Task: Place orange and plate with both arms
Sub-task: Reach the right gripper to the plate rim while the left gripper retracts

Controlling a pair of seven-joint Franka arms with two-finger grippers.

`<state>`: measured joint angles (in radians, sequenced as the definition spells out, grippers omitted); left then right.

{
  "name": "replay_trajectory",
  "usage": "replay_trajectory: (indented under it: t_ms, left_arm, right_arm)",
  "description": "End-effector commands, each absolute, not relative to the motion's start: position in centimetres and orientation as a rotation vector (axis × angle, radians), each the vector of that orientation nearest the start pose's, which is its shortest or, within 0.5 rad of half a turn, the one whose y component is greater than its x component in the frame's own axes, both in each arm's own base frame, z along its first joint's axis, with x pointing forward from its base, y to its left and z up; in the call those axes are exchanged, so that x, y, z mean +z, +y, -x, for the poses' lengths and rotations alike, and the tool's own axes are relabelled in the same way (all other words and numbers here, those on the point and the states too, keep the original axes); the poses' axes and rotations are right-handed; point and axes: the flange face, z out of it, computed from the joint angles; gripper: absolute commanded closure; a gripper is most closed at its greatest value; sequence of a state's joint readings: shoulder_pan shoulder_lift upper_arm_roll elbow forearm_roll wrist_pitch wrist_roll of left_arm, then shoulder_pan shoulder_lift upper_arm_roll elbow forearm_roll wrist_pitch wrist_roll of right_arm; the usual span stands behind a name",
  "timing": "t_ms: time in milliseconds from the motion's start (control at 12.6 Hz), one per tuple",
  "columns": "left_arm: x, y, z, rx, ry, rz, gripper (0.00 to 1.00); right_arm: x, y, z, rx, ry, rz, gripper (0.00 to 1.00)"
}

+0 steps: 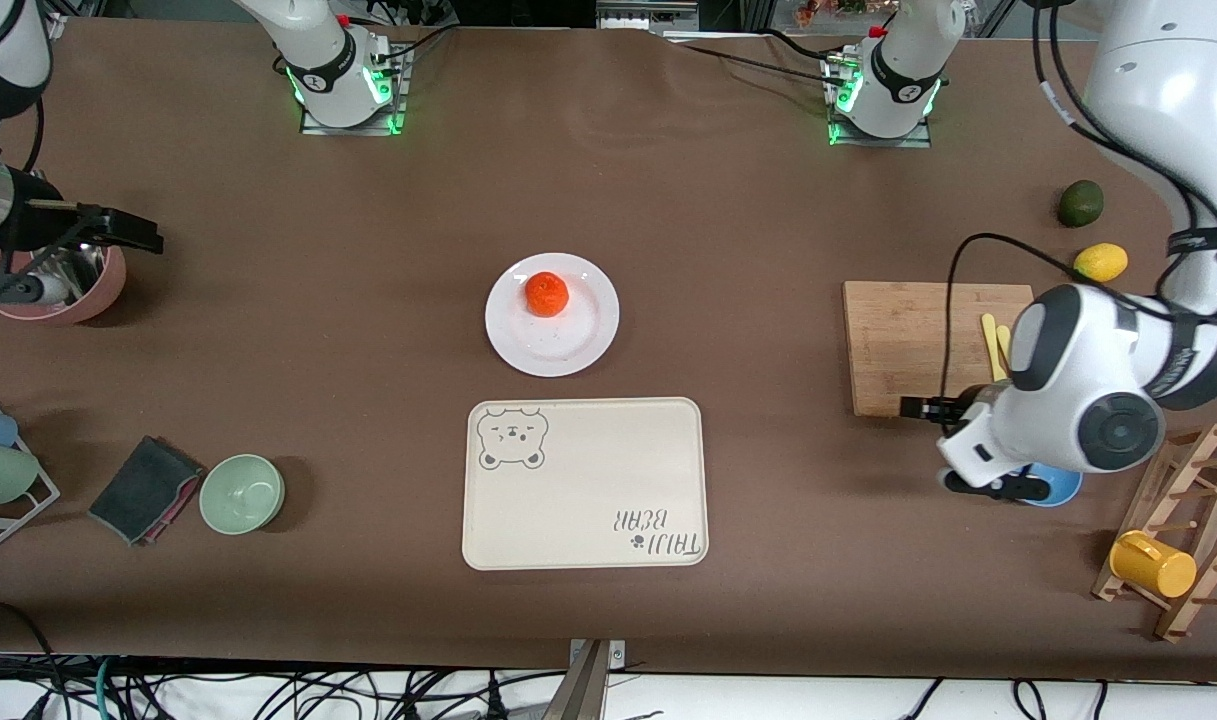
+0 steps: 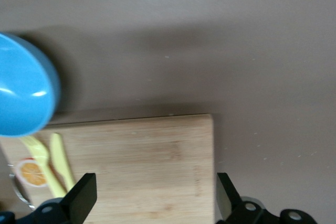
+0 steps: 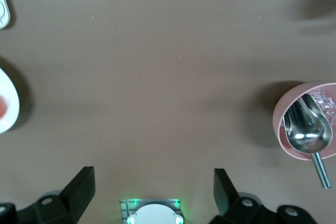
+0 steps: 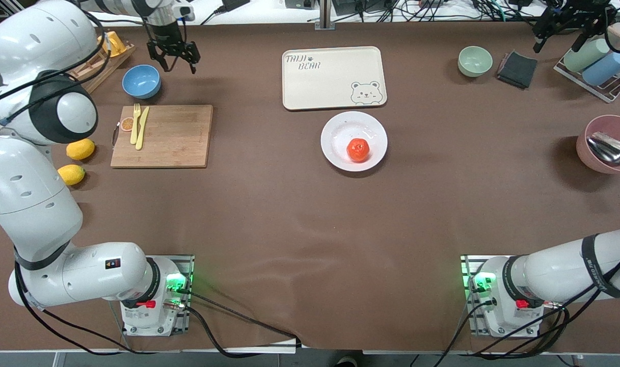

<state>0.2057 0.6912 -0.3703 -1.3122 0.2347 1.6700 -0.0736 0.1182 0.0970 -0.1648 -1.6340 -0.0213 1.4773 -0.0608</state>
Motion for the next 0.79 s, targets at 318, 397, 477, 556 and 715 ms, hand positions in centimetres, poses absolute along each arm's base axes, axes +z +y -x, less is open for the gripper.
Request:
replay_trajectory:
  t_ms: [318,397,477,556,715]
  left_arm:
    - [41.9,4.1,-68.3,0.297,0.355,3.05,0.0]
    - [43.9,5.1,-67.5,0.261,0.287,3.034,0.0]
    - [45.9,4.3,-66.5,0.182,0.289,3.002,0.0]
    - [46.8,4.8,-64.8,0.126,0.267,2.976,0.0]
    - [48.2,2.7,-61.3,0.053,0.275,2.991,0.0]
  right_arm:
    - [48.5,2.2,-56.5,0.545,-0.138,2.881,0.0]
    - [46.7,2.4,-56.5,0.542,-0.162,2.851,0.0]
    - [44.3,2.6,-55.8,0.515,-0.184,2.81,0.0]
    - [42.2,2.8,-55.2,0.472,-0.202,2.75,0.0]
    - [38.9,3.0,-55.1,0.393,-0.165,2.698,0.01]
